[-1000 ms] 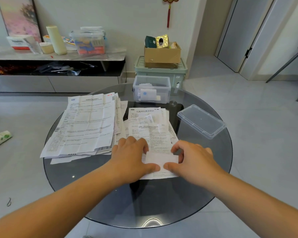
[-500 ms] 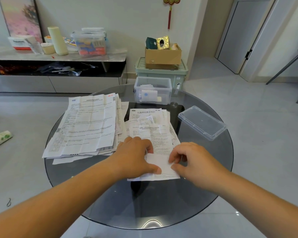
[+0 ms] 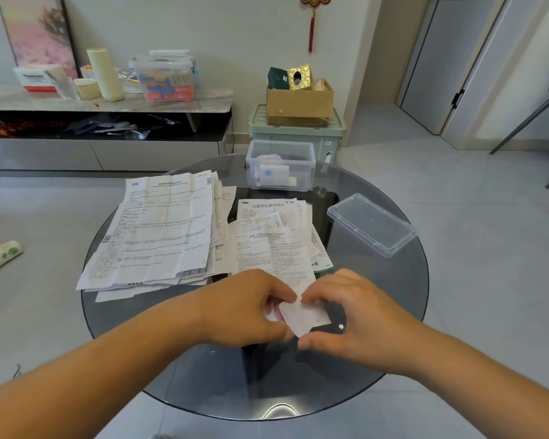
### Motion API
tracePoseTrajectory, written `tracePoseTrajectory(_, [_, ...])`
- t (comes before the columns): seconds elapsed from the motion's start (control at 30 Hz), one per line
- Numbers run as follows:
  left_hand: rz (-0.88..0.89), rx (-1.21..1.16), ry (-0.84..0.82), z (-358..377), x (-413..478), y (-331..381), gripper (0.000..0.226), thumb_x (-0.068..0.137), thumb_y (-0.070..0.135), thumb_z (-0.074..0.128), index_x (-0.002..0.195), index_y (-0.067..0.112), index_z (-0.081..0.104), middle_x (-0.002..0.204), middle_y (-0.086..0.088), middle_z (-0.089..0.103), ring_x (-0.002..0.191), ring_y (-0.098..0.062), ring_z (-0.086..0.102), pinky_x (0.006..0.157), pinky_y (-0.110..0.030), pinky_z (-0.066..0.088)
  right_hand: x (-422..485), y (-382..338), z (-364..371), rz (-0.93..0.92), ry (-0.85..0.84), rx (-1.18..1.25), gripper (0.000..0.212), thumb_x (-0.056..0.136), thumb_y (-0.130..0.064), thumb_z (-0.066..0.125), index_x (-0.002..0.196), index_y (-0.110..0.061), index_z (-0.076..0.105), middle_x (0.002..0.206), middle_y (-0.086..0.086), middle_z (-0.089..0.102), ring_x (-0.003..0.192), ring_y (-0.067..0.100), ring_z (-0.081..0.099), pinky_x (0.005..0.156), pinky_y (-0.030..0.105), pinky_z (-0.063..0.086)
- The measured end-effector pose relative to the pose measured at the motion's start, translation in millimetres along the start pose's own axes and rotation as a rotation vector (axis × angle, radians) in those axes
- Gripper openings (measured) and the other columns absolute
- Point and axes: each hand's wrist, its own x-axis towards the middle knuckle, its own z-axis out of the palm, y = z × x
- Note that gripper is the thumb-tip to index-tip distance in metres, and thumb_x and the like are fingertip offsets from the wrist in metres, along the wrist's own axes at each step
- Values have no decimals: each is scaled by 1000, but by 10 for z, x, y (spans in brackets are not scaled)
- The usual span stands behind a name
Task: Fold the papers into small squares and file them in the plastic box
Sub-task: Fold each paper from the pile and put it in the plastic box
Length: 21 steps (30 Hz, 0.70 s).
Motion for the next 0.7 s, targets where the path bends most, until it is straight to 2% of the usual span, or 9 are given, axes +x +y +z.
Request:
tracePoseTrajectory(0.1, [21, 39, 40, 33, -16, -24, 29, 91, 26, 69, 119, 29, 71, 111, 12, 70, 99, -6, 60, 86, -20, 48, -14, -10, 31, -52, 17, -48, 61, 69, -80, 62, 116, -41, 57, 112, -28, 51, 107, -1, 41, 90, 17, 41])
tracePoseTrajectory(0.2, [80, 103, 171, 136, 43, -103, 19, 95, 34, 64, 107, 30, 77, 101, 9, 72, 91, -11, 60, 83, -31, 50, -47, 14, 57, -103, 46, -88, 55, 72, -80, 58, 109, -40, 57, 106, -27, 51, 101, -1, 43, 84, 15, 40])
tracePoseTrajectory(0.33, [230, 307, 303, 312, 30, -192, 33, 96, 54, 48, 106, 37, 75, 101, 14, 60, 95, -8, 47, 84, -32, 44, -150, 29, 101, -117, 94, -86, 27, 87, -59, 56, 96, -34, 59, 96, -23, 55, 92, 1, 48, 73, 15, 44])
tracePoseTrajectory(0.43, [283, 343, 343, 358, 28, -169, 37, 97, 53, 42, 100, 35, 74, 98, 17, 64, 91, -7, 50, 81, -33, 45, -156, 63, 135, -83, 144, -44, 18, 93, -49, 56, 93, -33, 65, 91, -24, 57, 92, 1, 49, 74, 16, 43])
tracePoseTrajectory(0.57, [164, 266, 390, 360, 112, -112, 28, 97, 54, 51, 95, 32, 68, 95, 15, 63, 92, -7, 49, 88, -31, 42, -64, 62, 97, 106, 161, 59, 6, 91, -45, 65, 94, -42, 61, 86, -26, 54, 93, 3, 49, 76, 19, 36])
tracePoseTrajectory(0.7, [-74, 240, 368, 385, 230, -43, 29, 88, 64, 59, 88, 35, 59, 104, 13, 49, 107, -12, 39, 94, -30, 31, 51, 38, 27, 307, 124, 166, 32, 78, -49, 79, 102, -38, 60, 80, -17, 62, 85, 7, 57, 86, 34, 48])
